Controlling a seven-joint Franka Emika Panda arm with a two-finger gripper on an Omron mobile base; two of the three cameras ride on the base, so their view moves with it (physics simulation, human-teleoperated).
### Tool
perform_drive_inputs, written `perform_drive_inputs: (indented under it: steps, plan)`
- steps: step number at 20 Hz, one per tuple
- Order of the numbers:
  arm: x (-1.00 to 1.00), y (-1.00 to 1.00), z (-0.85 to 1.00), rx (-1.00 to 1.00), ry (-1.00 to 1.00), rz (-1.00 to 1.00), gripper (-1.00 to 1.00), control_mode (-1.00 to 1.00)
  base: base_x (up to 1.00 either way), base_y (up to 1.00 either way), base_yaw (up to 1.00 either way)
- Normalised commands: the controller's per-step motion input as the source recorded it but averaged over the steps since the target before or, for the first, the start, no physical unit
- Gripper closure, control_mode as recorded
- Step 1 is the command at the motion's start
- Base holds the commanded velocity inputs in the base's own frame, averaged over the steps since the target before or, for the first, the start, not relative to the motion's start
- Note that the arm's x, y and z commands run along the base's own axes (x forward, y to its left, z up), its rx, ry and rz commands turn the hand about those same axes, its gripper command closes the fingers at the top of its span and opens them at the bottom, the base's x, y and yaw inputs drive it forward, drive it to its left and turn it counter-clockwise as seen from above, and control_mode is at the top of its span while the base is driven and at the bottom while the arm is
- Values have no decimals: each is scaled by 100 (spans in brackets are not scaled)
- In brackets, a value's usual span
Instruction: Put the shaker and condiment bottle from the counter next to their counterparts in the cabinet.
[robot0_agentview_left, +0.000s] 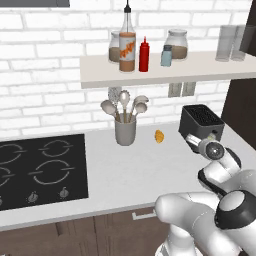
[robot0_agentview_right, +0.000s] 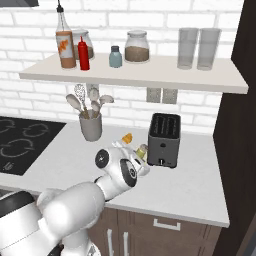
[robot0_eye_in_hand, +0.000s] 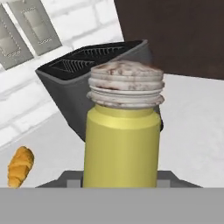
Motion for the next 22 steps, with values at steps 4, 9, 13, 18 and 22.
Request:
perform_drive_inputs:
  steps: [4, 9, 13, 18, 22]
  plan:
    - [0, 0, 0, -2, -10, 50, 100, -100, 0, 0, 0]
    - [0, 0, 0, -3, -13, 54, 100, -100, 0, 0, 0]
    - [0, 0, 0, -4, -11, 54, 100, -100, 0, 0, 0]
    - [0, 0, 0, -3, -11, 54, 100, -100, 0, 0, 0]
    - [0, 0, 0, -3, -8, 53, 100, -100, 0, 0, 0]
